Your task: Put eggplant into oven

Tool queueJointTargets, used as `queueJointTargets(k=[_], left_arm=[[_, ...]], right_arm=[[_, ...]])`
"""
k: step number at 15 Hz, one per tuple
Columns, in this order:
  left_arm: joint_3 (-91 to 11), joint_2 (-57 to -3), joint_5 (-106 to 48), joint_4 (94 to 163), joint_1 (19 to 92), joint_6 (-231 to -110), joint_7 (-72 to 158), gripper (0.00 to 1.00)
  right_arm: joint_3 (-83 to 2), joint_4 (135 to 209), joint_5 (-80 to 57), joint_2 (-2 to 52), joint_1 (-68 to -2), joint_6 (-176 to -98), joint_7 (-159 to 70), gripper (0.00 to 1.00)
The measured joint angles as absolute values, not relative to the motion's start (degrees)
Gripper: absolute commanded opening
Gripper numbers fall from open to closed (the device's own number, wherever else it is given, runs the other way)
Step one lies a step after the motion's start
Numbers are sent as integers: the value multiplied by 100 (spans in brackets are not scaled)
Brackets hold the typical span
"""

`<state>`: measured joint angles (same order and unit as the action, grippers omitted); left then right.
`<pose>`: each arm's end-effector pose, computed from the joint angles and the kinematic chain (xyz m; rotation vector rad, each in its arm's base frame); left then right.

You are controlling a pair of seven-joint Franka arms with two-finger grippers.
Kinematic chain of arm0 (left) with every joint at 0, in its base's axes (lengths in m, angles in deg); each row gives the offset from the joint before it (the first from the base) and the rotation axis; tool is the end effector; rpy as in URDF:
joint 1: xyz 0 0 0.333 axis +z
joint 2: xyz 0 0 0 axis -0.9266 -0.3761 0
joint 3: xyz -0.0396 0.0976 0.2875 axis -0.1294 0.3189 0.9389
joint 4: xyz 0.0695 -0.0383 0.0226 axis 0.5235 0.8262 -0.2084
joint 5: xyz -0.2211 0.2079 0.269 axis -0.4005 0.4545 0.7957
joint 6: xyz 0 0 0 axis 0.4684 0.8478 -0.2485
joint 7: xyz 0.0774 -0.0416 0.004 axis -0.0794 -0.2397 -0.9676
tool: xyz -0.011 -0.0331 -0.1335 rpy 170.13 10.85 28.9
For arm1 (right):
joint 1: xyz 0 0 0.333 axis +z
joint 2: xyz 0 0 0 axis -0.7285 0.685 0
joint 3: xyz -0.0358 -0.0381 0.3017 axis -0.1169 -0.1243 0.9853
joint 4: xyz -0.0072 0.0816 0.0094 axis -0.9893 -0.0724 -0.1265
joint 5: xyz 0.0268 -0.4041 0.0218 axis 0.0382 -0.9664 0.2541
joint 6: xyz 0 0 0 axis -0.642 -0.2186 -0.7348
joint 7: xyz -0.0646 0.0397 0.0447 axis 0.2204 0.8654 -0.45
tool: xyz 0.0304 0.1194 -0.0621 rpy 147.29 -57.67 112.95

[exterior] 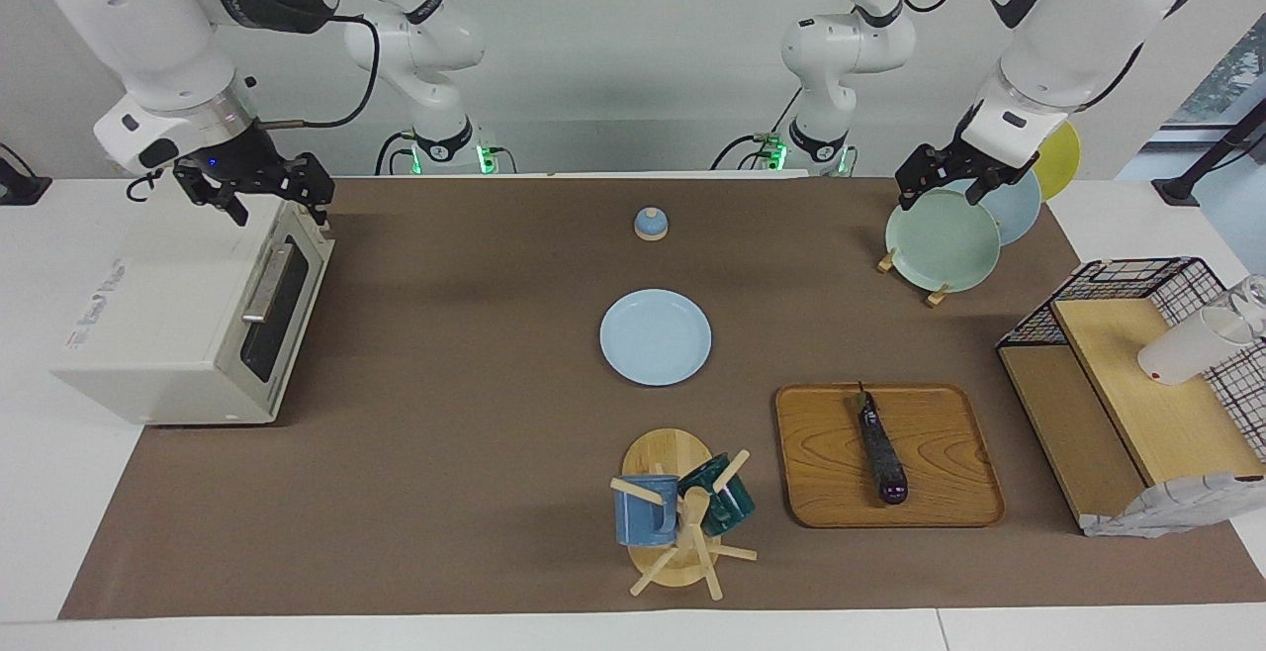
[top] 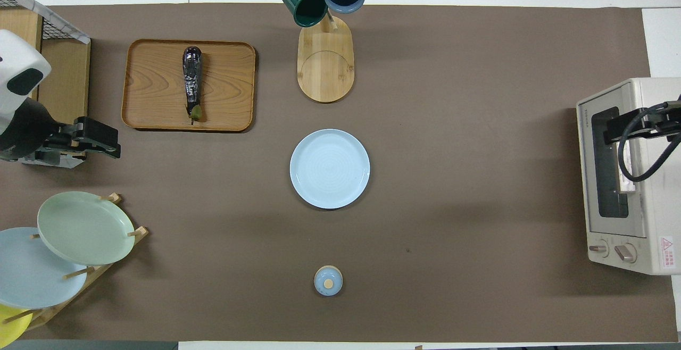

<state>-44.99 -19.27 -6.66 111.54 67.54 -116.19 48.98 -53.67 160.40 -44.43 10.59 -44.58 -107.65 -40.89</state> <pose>0.5402 -0.0838 0.5654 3.1119 0.0344 -0.2068 0.5622 -0.0417 0.5578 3.0996 0.0208 -0.1276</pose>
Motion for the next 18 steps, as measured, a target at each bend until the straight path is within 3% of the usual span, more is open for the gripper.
queueJointTargets(k=[10,18], left_arm=[[-4517,-1927,-668,11156,6754,-11711,4897,100],[-4526,-2160,-764,11266,6753,-12590,4872,100]], right_arm=[[-5367,16040,-4443,1059,-4458,-10765,-4089,100],[-5367,16040,-4443,1059,-4458,-10765,-4089,100]])
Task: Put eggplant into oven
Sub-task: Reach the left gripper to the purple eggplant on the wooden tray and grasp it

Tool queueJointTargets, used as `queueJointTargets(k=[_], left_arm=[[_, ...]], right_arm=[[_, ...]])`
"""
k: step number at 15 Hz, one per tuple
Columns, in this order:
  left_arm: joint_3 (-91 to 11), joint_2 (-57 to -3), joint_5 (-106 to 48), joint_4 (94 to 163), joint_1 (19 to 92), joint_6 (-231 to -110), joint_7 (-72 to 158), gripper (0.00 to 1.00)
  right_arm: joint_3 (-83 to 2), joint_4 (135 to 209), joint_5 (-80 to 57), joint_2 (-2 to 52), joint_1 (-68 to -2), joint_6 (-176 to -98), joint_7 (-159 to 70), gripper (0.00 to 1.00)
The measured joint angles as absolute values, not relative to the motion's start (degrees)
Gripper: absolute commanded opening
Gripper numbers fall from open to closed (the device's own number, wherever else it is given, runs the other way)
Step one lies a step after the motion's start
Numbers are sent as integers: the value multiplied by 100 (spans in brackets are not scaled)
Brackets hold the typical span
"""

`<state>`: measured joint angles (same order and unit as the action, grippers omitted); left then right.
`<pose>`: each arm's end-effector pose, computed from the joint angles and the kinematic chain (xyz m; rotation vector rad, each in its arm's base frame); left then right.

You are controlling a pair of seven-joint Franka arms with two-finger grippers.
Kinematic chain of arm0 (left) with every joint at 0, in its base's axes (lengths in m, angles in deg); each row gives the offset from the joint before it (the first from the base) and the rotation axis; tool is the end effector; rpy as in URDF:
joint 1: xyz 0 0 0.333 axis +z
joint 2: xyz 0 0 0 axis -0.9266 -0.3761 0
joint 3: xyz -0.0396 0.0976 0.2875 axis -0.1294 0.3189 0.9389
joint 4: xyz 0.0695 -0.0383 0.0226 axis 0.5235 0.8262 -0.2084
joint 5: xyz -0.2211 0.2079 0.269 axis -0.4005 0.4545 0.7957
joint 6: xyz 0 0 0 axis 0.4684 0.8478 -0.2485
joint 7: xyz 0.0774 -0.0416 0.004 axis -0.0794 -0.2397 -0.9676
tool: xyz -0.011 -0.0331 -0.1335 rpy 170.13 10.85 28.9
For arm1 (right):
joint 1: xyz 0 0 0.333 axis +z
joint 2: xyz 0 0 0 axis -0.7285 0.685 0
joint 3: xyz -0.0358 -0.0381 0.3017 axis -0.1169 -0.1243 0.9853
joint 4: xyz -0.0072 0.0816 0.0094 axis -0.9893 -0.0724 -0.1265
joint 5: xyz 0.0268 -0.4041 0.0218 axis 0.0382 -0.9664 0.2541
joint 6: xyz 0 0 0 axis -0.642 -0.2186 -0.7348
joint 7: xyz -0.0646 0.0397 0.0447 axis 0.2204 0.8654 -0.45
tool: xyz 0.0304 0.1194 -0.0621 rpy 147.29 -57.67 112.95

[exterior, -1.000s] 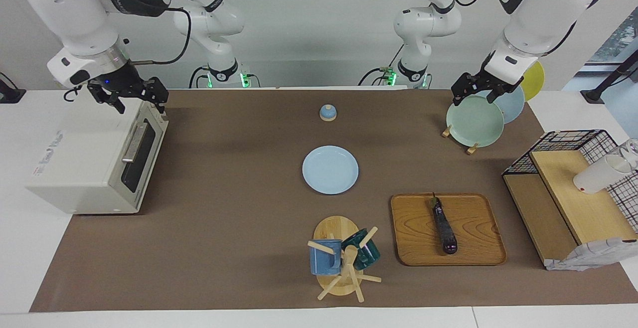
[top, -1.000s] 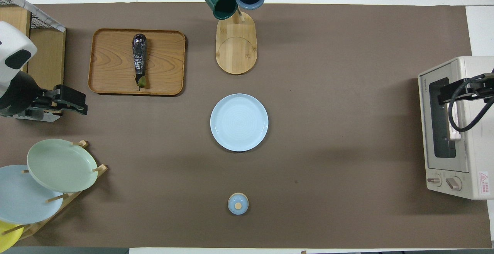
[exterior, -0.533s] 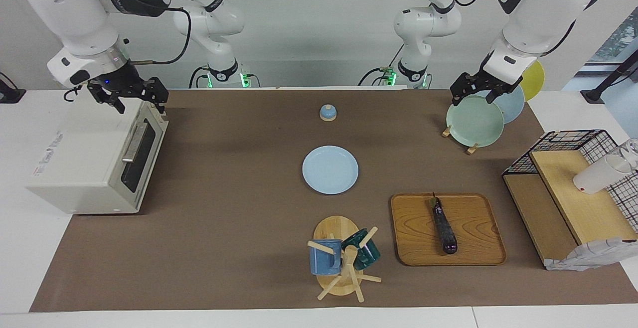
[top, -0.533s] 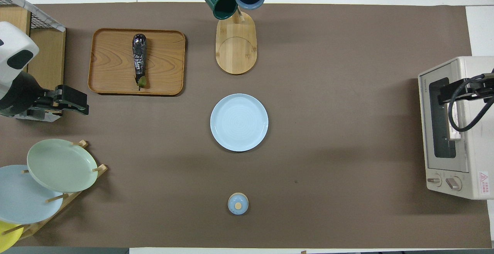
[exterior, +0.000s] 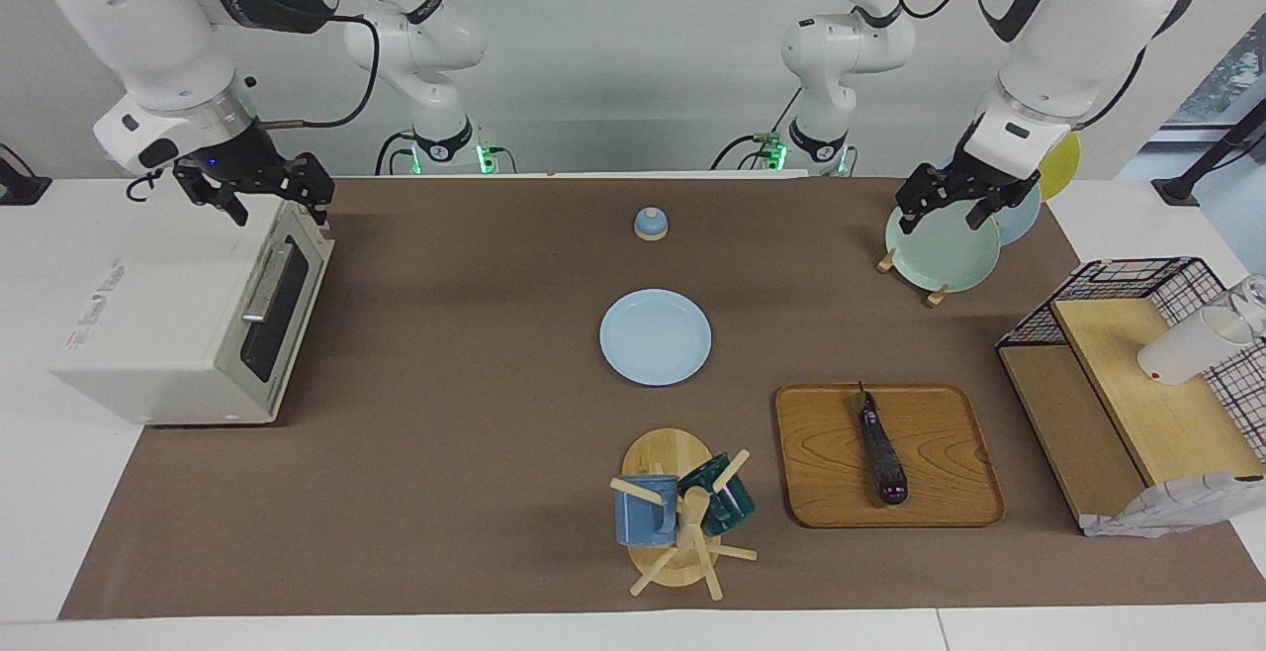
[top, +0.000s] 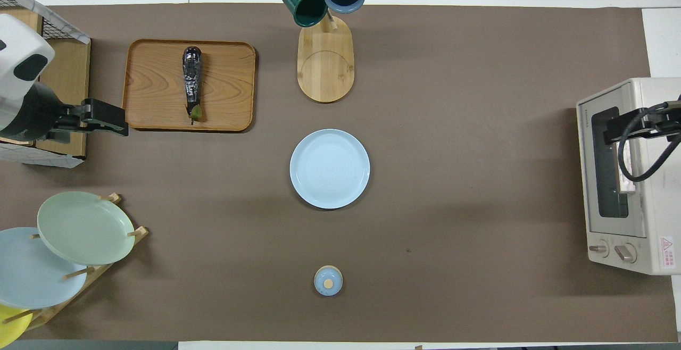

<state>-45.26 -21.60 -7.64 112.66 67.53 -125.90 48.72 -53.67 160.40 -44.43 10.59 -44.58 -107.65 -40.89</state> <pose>0.5711 -0.0914 0.5467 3.0795 0.0432 -0.0432 0.5622 -0.0417 0.5578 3.0996 0.0208 -0.1276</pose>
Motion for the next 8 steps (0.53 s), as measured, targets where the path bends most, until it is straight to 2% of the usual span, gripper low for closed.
queueJointTargets(k=[2,8], left_arm=[[-4526,-2506,-774,11202,6753,-12743,4872,100],[-4535,-4184,-763,10442,6745,-13625,4882,100]], right_arm=[[-5367,16040,-4443,1059,-4458,-10765,-4089,100],[-5367,16040,-4443,1059,-4458,-10765,-4089,100]])
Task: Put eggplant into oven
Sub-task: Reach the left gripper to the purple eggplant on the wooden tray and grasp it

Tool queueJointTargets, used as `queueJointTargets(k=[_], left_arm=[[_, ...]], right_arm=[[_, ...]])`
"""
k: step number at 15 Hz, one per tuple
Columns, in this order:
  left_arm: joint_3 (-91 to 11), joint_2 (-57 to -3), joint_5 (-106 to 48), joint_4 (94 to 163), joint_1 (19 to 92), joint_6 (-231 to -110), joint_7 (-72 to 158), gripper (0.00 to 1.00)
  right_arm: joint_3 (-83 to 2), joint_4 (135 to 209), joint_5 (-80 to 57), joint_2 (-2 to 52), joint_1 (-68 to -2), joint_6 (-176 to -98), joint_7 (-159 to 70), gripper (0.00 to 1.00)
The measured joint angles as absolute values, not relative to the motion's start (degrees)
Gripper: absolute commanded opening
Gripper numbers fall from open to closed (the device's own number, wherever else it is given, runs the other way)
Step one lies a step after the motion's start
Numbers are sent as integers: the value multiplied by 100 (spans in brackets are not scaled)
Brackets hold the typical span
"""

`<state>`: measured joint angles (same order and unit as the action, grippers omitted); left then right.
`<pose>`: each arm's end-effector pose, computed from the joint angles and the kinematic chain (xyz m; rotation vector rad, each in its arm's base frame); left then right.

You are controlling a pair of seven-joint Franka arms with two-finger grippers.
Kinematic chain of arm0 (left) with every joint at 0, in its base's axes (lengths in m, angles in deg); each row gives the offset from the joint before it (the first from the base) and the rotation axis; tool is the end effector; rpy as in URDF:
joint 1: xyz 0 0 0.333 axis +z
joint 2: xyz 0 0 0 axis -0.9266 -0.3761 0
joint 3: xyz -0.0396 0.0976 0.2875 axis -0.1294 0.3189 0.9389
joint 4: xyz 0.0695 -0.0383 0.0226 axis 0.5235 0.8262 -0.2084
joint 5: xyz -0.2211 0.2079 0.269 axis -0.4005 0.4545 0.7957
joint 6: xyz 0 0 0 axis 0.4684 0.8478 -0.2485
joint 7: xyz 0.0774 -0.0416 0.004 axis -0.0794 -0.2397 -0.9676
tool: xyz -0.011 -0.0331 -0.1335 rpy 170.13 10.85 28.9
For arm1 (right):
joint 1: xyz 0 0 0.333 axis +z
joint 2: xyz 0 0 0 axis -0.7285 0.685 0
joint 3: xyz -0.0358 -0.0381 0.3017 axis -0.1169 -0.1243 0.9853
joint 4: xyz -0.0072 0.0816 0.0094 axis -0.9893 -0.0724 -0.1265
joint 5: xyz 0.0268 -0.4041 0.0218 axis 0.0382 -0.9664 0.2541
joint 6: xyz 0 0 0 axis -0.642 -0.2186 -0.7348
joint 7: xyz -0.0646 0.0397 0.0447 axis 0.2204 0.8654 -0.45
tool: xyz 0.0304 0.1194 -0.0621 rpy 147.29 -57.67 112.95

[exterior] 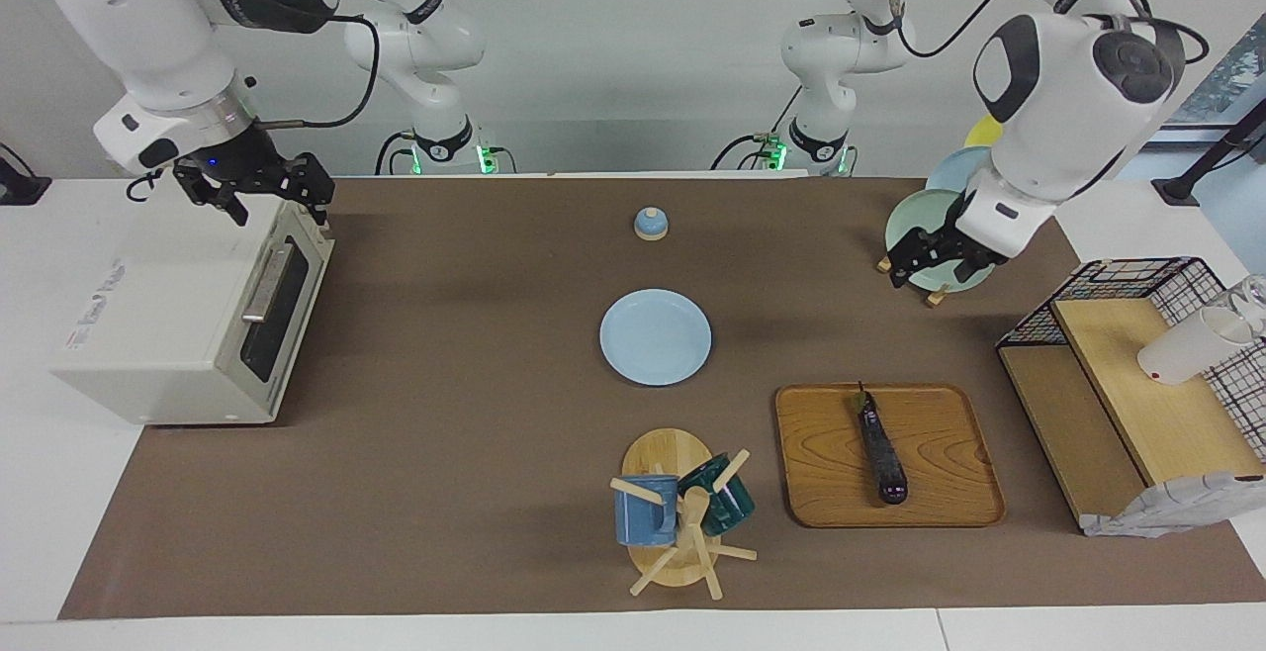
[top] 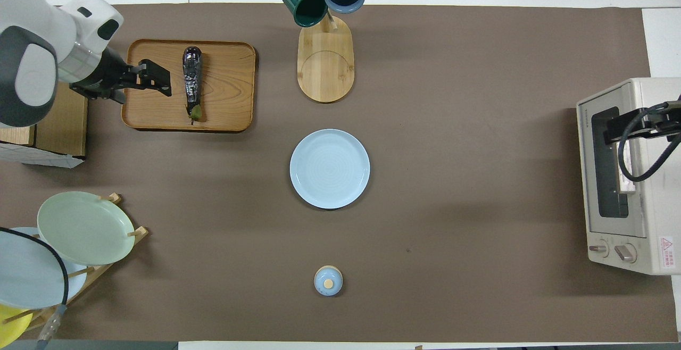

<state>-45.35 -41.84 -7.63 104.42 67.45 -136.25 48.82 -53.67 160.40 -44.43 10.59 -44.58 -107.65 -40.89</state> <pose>0.6681 -0.0964 0.4118 3.0362 0.0665 -0.0921 0.5622 -0.0417 0.5578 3.0996 0.0208 -0.1276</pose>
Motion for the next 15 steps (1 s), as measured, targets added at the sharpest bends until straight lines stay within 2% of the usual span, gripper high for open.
queueJointTargets(k=[6,13,15], left_arm=[[-4566,-5431,-427,10229,6519,-14951,4964,100],[-4562,-5568,-304,10518,6522,-15517,5238,100],[-4564,-5564,-302,10556,6521,-15540,5298,95]], right_arm=[[-5367,16040,-4443,1059,-4458,-10765,-4089,100],[-5368,16040,-4443,1059,-4462,-10765,-4089,100],[-5372,16041,-4443,1059,-4464,-10765,-4089,100]])
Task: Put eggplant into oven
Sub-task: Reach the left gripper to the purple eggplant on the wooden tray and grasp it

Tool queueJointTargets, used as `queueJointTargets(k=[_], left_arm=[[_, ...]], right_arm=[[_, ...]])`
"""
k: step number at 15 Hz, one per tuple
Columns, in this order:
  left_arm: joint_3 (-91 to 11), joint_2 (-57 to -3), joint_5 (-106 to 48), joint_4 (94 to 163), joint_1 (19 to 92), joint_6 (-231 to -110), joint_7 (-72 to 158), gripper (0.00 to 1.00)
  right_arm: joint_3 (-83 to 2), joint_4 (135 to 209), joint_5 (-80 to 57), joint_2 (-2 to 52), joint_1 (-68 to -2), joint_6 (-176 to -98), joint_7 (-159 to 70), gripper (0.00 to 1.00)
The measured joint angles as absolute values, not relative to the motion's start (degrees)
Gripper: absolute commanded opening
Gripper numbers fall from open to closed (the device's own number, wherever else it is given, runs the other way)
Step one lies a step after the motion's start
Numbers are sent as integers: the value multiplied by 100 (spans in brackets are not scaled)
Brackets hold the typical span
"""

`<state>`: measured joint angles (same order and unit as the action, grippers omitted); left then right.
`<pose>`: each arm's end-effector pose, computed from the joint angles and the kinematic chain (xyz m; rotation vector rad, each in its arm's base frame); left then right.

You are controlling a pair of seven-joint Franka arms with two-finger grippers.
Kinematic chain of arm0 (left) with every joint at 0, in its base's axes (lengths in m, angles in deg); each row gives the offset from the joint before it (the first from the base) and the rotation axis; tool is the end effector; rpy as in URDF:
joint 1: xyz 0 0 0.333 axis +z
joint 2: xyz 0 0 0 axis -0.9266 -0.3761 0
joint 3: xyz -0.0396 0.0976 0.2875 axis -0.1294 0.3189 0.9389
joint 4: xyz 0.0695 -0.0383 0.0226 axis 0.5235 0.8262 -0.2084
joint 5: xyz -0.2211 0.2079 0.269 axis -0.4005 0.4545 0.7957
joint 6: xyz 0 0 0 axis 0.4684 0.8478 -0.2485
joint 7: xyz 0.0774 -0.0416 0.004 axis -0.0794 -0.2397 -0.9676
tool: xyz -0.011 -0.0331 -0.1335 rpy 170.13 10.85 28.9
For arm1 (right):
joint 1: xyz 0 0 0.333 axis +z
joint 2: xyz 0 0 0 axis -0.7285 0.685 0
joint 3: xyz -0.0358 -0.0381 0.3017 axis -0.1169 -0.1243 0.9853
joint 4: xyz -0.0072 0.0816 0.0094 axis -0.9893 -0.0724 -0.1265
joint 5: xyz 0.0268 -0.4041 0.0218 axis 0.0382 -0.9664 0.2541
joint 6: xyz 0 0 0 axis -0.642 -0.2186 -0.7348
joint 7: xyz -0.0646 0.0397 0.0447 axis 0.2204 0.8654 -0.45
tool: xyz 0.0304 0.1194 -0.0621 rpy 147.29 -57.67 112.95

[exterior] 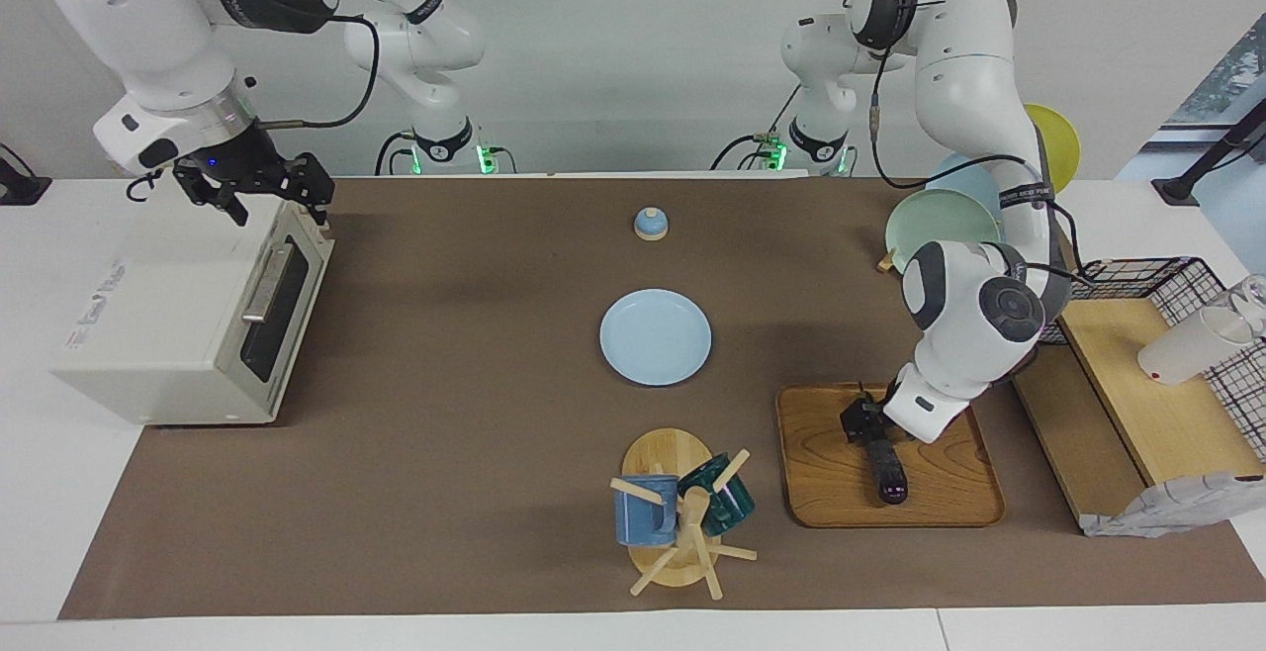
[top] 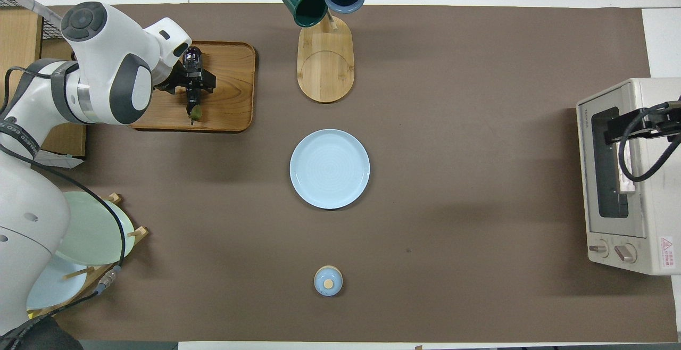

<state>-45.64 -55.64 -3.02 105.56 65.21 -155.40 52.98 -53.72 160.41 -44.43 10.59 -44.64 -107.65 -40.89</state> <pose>0.7073 -0.1234 0.2636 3.0668 -0.1227 0.0347 0.5621 -0.0428 0.5578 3.0997 0.0178 -0.1279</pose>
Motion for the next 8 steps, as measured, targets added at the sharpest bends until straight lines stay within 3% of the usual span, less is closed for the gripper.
queueJointTargets(k=[2,7,8], left_arm=[[-4565,-5561,-301,10579,6520,-15549,5318,84],[-4576,-5558,-299,10587,6517,-15551,5334,28],[-4579,-5557,-299,10587,6517,-15551,5335,13]], right_arm=[[-5372,16042,-4443,1059,-4463,-10765,-4089,100],[-5382,16041,-4443,1059,-4478,-10772,-4089,100],[-5383,16042,-4443,1059,-4476,-10786,-4089,100]])
